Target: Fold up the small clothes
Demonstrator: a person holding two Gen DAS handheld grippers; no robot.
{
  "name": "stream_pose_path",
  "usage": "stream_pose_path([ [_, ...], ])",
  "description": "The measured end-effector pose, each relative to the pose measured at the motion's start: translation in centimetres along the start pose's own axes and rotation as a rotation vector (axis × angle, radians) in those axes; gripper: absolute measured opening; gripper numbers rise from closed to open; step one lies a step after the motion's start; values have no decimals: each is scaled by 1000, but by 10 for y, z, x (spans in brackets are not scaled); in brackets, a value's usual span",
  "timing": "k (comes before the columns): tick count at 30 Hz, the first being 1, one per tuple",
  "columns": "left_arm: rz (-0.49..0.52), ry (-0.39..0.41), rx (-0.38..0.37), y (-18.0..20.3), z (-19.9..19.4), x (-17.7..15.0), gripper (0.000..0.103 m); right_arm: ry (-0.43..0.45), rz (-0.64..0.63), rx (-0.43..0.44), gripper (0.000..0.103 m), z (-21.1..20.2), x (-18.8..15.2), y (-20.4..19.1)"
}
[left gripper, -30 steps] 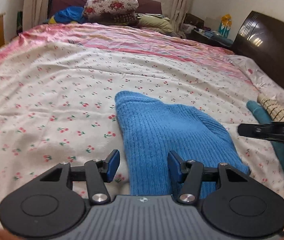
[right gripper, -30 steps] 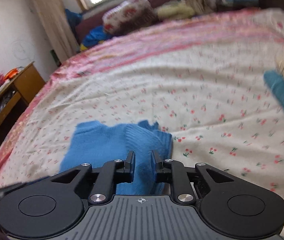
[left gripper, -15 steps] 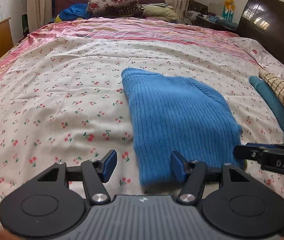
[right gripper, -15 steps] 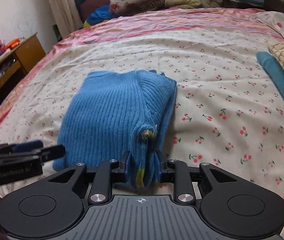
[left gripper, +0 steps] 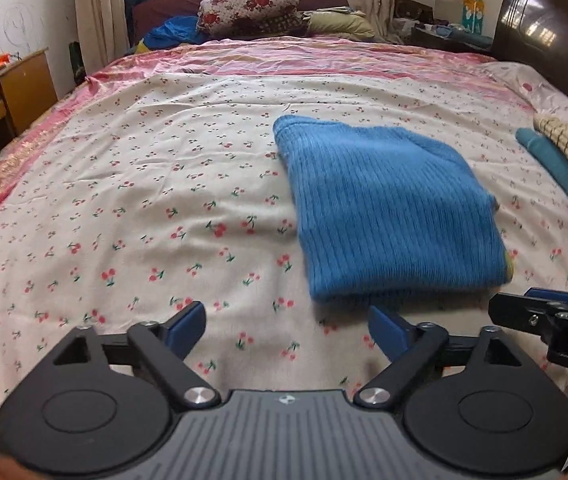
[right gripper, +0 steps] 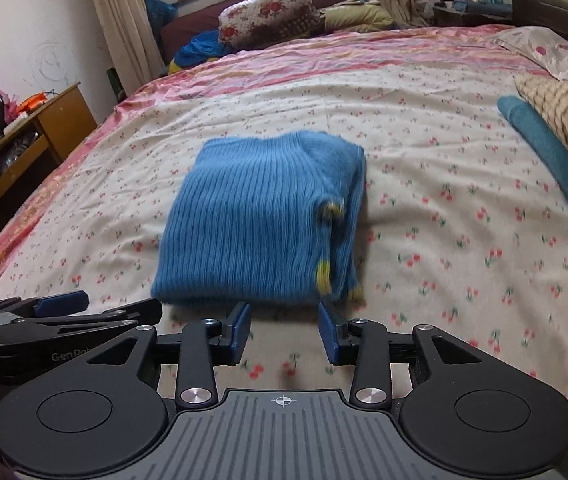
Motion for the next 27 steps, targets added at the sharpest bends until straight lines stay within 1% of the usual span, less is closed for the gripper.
stream_pose_path([
  [3,27,0,30,5,-2,-7,102,-3,10,7,38,-1,-10,-1],
  [6,48,-4,36,12,-5,-12,103,-5,3,7,39,-2,-20,-5],
  [16,50,33,36,16,-20,-16,103,3,24,-24,40,-6,-33,-4],
  [27,42,32,40,16,-22,-21,100,0,39,-23,40,-6,-36,-4],
])
Point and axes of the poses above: each gripper's, at about its wrist camera, not at the fingertips, and z roughly the way its jaws point, y to its right, x to its top, the point moved 5 cm from there along z, roughly the way its jaws point, and after that the axes turned 13 degrees about -y, right-handed, at the moved point
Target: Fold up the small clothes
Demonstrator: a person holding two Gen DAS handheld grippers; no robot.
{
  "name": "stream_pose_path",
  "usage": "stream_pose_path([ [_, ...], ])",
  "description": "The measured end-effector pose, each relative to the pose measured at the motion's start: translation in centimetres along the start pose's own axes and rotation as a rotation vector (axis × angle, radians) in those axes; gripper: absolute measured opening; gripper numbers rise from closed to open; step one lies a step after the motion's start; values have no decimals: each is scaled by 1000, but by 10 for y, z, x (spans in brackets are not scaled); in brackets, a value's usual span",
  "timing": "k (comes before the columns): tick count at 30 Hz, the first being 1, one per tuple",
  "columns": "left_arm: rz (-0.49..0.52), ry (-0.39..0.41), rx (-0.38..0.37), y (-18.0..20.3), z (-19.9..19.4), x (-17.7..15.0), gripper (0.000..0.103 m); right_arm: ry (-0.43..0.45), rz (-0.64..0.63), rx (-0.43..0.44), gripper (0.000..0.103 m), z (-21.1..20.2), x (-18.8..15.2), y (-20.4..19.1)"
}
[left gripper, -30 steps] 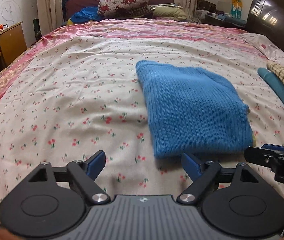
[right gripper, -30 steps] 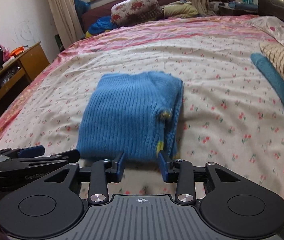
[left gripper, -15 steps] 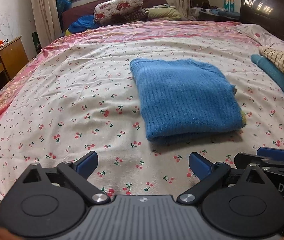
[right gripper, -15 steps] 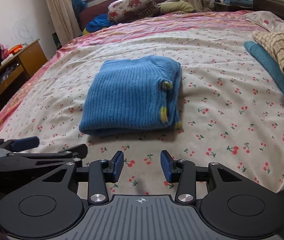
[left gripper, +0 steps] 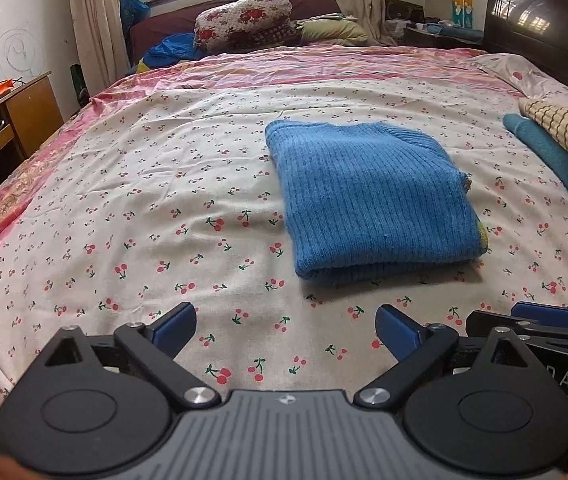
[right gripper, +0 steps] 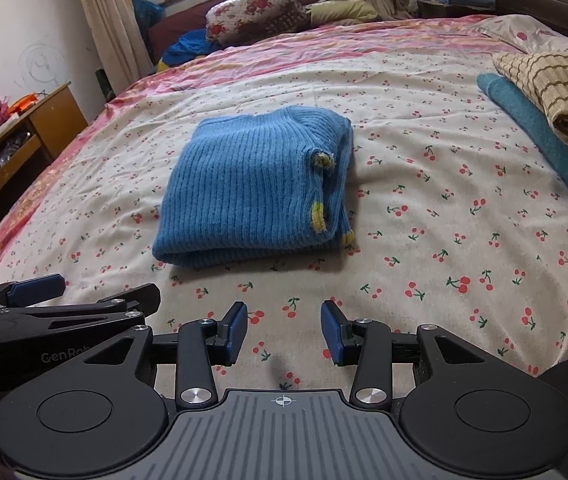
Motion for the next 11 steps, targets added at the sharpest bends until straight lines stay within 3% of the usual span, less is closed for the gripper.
stream_pose_path([
  [11,2,-3,-10,2,0,-1,94,-4,1,-2,40,1,-1,-1],
])
Point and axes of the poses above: each gripper's, at about its wrist camera, not at the fingertips, and z roughly the way its jaws point, y to its right, x to its top, the point moved 5 cm from there along z, roughly the way its jaws point, and after that the axes turned 13 degrees about -y, right-handed, at the moved point
